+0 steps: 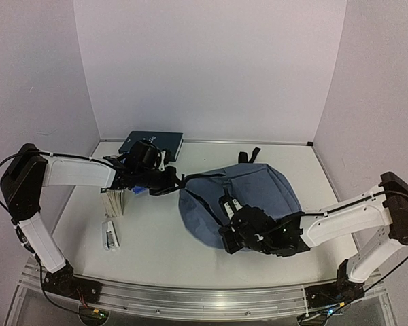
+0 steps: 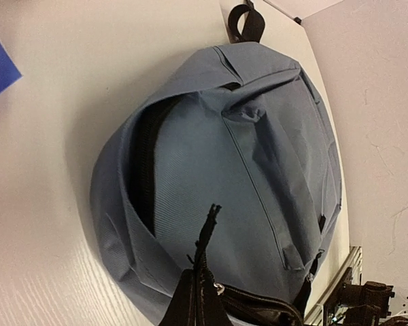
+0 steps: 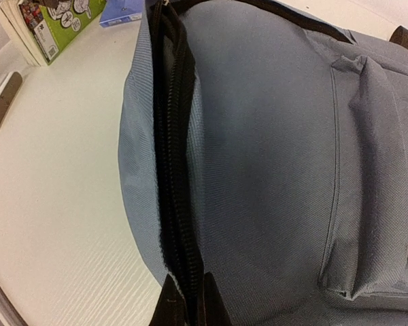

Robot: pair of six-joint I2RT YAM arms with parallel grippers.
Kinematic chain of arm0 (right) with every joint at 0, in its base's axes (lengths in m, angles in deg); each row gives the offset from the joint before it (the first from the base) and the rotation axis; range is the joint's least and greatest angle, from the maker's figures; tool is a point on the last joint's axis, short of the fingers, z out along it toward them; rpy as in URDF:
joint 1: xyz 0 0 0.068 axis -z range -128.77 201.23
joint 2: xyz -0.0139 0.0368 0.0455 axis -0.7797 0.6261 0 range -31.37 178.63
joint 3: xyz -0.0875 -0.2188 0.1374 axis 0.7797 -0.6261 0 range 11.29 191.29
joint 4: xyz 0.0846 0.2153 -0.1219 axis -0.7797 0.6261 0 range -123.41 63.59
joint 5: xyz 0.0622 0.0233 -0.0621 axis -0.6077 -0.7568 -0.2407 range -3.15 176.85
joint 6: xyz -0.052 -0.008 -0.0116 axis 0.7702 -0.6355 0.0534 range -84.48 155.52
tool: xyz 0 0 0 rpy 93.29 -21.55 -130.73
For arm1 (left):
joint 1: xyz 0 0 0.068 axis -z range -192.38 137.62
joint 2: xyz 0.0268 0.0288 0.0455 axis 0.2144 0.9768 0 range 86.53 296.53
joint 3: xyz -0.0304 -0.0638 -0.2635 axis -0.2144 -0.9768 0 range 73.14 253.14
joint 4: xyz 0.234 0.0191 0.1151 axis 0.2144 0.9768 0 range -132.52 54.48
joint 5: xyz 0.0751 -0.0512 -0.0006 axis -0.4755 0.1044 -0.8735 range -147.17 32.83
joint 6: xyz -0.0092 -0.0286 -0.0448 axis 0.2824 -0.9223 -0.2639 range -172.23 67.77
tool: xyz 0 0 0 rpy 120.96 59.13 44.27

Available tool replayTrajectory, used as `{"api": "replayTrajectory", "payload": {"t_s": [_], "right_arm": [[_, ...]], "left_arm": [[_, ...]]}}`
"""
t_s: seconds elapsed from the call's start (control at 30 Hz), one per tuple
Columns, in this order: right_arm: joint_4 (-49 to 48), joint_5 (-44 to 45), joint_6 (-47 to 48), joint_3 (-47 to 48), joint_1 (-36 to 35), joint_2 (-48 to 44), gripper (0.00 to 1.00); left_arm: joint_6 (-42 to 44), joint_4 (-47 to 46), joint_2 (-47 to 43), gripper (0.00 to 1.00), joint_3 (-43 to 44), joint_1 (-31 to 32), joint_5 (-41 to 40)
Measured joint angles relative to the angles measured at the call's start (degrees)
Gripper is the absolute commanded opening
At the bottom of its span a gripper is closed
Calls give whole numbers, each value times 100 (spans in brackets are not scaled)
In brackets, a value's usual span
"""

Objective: Pack the student bag
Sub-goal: Unzip the student bag at the center of the board.

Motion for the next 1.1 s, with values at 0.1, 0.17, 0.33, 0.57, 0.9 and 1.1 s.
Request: {"api": "replayTrajectory", "payload": {"t_s": [0.1, 0.17, 0.33, 0.57, 0.9, 1.1], "right_arm": [[83, -37, -215, -67, -184, -140, 0], [157, -105, -334, -75, -279, -224, 0], [436, -265, -736, -70, -402, -403, 51], [991, -139, -1150, 472, -448, -495, 66], [1328, -9, -1044, 1925, 18, 463, 50], [1533, -24, -816, 2339, 60, 1080, 44]], "left_arm": [[18, 23, -41, 0, -110, -103, -14], [57, -4, -56, 0, -195, -127, 34], [314, -528, -61, 0, -501, -183, 557], [587, -1140, -61, 0, -793, -90, 1047], [619, -1327, -322, 0, -1084, 113, 1067], [614, -1373, -404, 0, -1166, 146, 1053]]}}
